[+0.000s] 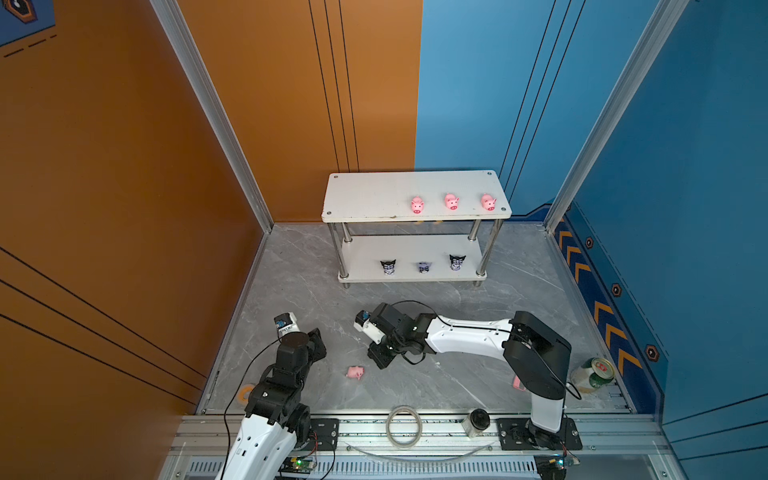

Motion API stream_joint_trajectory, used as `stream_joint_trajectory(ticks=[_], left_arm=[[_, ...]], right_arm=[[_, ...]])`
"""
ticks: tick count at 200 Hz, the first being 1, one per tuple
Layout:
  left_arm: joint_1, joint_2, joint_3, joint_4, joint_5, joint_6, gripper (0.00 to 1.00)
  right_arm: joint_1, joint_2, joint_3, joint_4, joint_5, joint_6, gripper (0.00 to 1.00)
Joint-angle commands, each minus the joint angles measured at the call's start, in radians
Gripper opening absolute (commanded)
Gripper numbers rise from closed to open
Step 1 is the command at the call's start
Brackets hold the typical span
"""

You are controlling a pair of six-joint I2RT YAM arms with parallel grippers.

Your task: Place and organize the plastic toys onto the shelf

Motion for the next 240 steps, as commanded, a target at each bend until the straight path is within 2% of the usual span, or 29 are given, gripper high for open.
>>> stream_joint_trajectory(ticks=[1,103,138,192,240], left_arm=[[0.012,-0.028,0.009,-0.011,-0.022,-0.002,0.49],[0.019,-0.063,0.01,-0.029,-0.017,0.009,0.49],[0.023,-0.045,0.001,-0.009,-0.008,0.007,0.49],[0.027,-0.024,-0.004,0.009,0.016,0.003,0.49],[0.029,-0.024,-0.005,0.008,0.022,0.007,0.5]], right_arm=[[0.047,0.007,0.025,-0.059,0.034,-0.073,0.06],[0.046,0.142,0.126,0.005,-0.081,-0.024,0.05],[0.012,0.163,0.13,0.034,-0.091,0.026,0.04],[-0.072,0.279,0.155,0.129,-0.169,0.199,0.04],[-0.095,0.243,0.125,0.151,-0.148,0.209,0.04]])
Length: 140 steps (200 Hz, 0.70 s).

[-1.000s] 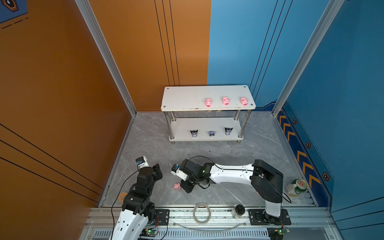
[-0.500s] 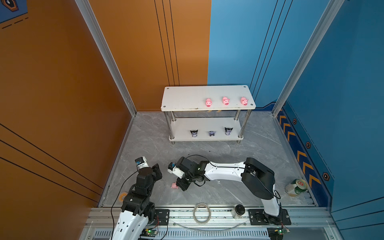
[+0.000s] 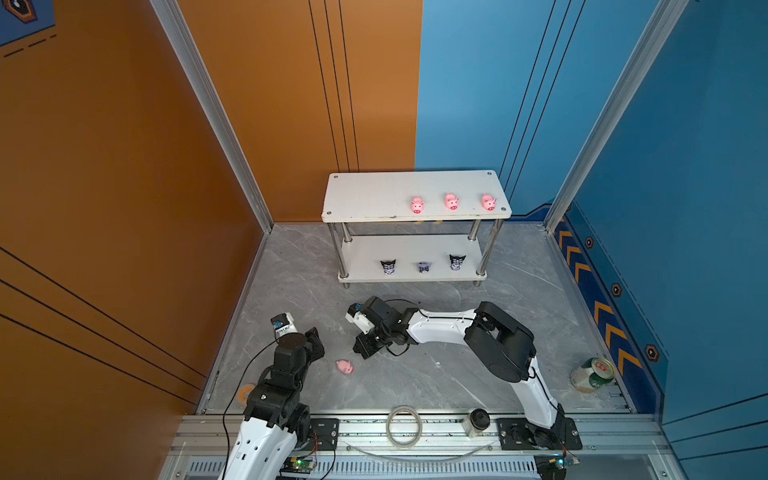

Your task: Place and organize the plastic toys onto the shelf

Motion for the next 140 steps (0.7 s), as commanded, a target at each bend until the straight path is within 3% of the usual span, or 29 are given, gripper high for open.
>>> stream_joint_trajectory(ticks=[1,61,85,115,140], left_arm=[[0.01,0.001,-0.005,0.013,0.022,0.006,0.49],[0.008,0.039,-0.019,-0.019,0.122,-0.042,0.49],[-0.013,0.07,-0.037,-0.067,0.174,-0.112,0.55],[-0.104,0.059,-0.054,-0.086,0.162,-0.213,0.59],[-0.233,0.068,-0.05,-0.086,0.08,-0.273,0.59]], right_arm=[[-0.007,-0.011,-0.032,0.001,0.016,0.026,0.04],[0.01,-0.207,-0.167,-0.04,0.195,-0.097,0.05],[-0.009,-0.27,-0.208,-0.04,0.233,-0.103,0.05],[-0.027,-0.297,-0.221,-0.045,0.238,-0.098,0.06],[-0.024,-0.298,-0.219,-0.049,0.235,-0.109,0.07]])
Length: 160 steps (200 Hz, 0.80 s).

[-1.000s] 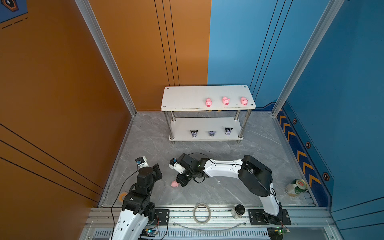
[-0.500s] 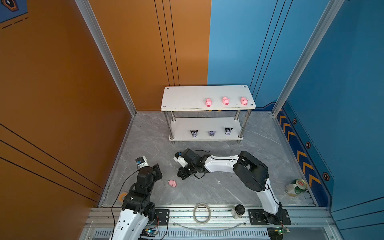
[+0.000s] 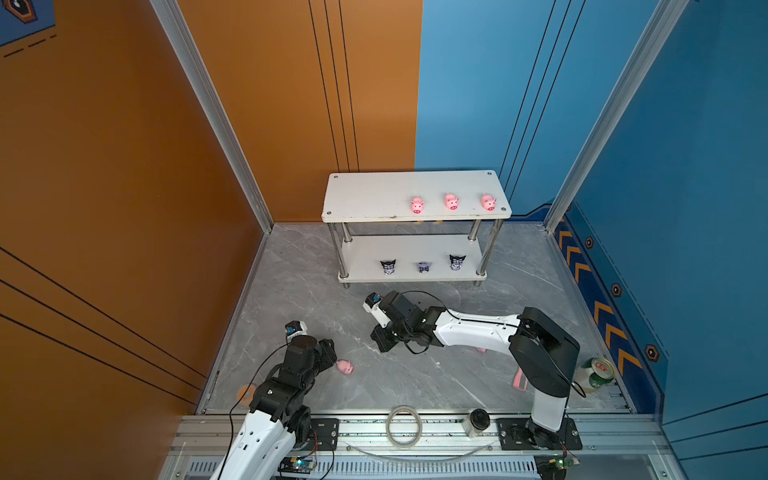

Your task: Place and organize the plastic toys onto the shelf

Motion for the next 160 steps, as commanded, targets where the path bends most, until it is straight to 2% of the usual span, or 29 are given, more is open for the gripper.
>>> stream_joint_trajectory(ticks=[1,28,91,125,160], left_arm=[[-0.095,0.003,-0.007,-0.024,-0.055,-0.092,0.59],[-0.224,0.044,0.017,-0.027,-0.125,-0.14,0.59],[-0.413,0.21,0.094,-0.101,-0.204,-0.264,0.63],[-0.466,0.307,0.137,-0.1,-0.247,-0.282,0.61],[-0.468,0.381,0.152,-0.1,-0.24,-0.293,0.6]], right_arm=[[0.001,-0.016,-0.018,-0.032,0.028,-0.024,0.06],[0.001,-0.025,-0.028,-0.036,0.033,-0.033,0.07],[0.002,-0.039,-0.051,-0.034,0.045,-0.05,0.09],[0.001,-0.042,-0.06,-0.027,0.044,-0.056,0.1],[-0.001,-0.049,-0.073,-0.029,0.045,-0.066,0.1]])
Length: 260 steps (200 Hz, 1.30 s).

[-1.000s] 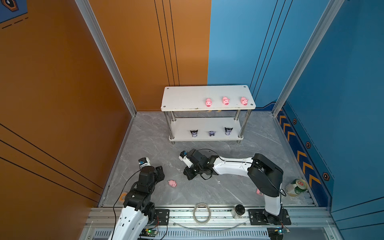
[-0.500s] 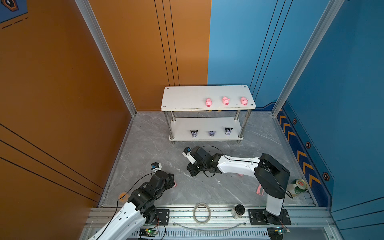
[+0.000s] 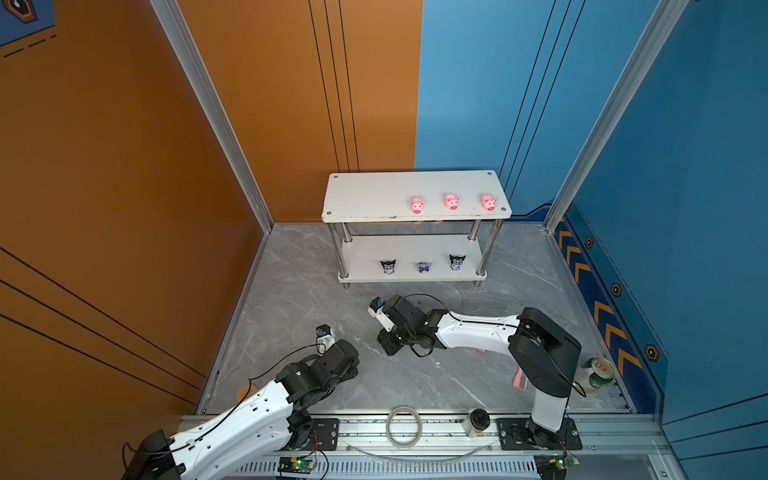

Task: Place and organize the plastic toys onto the shelf
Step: 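Lower the left gripper over the pink pig and close on it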

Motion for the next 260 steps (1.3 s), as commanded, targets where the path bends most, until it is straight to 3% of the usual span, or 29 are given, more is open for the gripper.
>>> stream_joint_trajectory(ticks=[1,38,67,109,141,168,203,227,260], left_arm=[[-0.01,0.031,0.027,-0.031,-0.031,-0.025,0.6],[-0.009,0.047,0.03,-0.025,-0.039,-0.043,0.67],[-0.003,0.064,0.025,0.011,-0.046,-0.035,0.67],[0.009,0.12,-0.01,0.13,-0.019,-0.034,0.59],[0.042,0.132,0.002,0.171,0.008,0.018,0.45],[0.078,0.166,0.013,0.195,0.05,0.063,0.42],[0.098,0.217,0.029,0.312,0.139,0.157,0.5],[0.088,0.229,0.104,0.222,0.142,0.219,0.54],[0.063,0.134,0.106,0.126,0.077,0.2,0.58]], right_arm=[[0.001,-0.041,-0.02,-0.014,0.018,-0.024,0.1],[-0.005,-0.043,-0.036,-0.002,0.011,-0.025,0.11],[-0.01,-0.045,-0.042,0.006,0.009,-0.026,0.11],[-0.017,-0.05,-0.049,0.007,0.012,-0.024,0.11],[-0.026,-0.052,-0.053,0.004,0.019,-0.021,0.12],[-0.032,-0.045,-0.049,0.003,0.019,-0.016,0.12],[-0.034,-0.035,-0.041,0.006,0.016,-0.012,0.12],[-0.034,-0.036,-0.038,0.006,0.016,-0.013,0.13],[-0.036,-0.032,-0.04,0.01,0.014,-0.014,0.13]])
